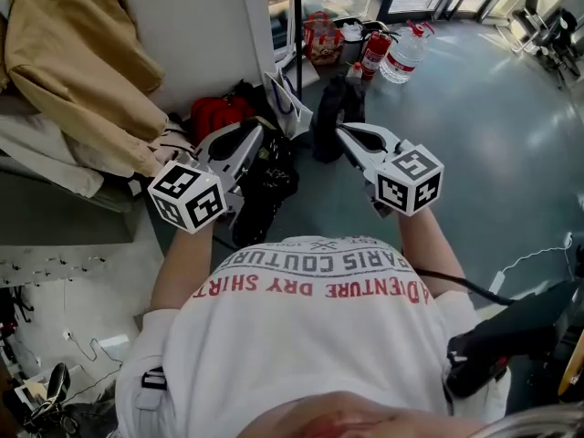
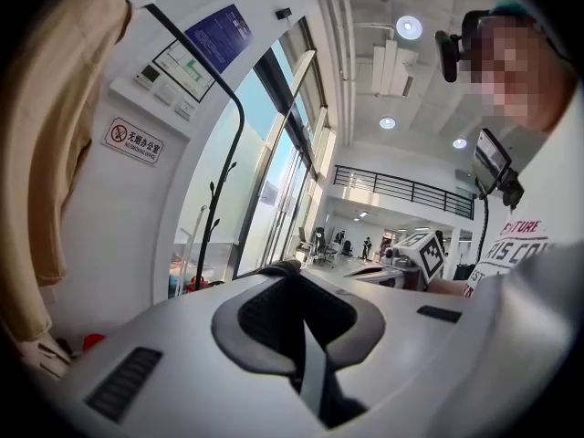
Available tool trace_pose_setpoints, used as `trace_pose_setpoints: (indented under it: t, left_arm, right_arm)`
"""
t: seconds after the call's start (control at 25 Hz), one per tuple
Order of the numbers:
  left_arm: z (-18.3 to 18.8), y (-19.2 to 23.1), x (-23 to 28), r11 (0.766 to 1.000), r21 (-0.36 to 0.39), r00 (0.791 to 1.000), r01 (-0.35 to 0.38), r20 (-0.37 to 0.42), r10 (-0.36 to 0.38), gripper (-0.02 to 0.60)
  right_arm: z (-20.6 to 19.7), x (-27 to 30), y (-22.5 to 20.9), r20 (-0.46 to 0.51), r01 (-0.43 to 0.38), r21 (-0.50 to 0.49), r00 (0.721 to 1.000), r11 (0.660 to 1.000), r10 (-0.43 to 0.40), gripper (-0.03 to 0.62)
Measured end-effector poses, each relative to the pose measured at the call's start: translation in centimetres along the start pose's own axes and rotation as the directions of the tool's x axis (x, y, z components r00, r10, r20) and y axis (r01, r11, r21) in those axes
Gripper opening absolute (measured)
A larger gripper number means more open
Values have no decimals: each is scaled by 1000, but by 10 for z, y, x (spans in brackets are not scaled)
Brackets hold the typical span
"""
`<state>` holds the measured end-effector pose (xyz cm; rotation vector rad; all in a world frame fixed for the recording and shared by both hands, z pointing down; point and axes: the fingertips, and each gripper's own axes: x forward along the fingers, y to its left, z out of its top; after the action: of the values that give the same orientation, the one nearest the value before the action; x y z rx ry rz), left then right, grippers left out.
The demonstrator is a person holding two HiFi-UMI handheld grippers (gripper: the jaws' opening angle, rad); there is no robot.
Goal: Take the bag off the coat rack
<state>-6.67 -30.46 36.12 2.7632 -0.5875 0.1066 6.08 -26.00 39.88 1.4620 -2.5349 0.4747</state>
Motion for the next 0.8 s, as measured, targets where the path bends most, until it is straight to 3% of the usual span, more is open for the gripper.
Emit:
trace_pose_setpoints:
  t: [0.24, 0.48, 0.8]
  left_arm:
    - [-44, -63, -49, 1000, -3, 1000, 14, -10, -14, 25]
    - [-96, -149, -109, 1000, -3, 1000, -4, -5, 4, 25]
    - [-101, -283, -193, 999, -31, 998, -36, 53, 37, 26]
  right_arm:
    - [-40, -51, 52, 10, -5, 44, 1000, 999, 5, 2]
    - [-100, -139, 126, 6, -10, 39, 1000, 999, 10, 2]
    - [-123, -270, 236, 39, -30, 1, 999, 1000, 30, 2]
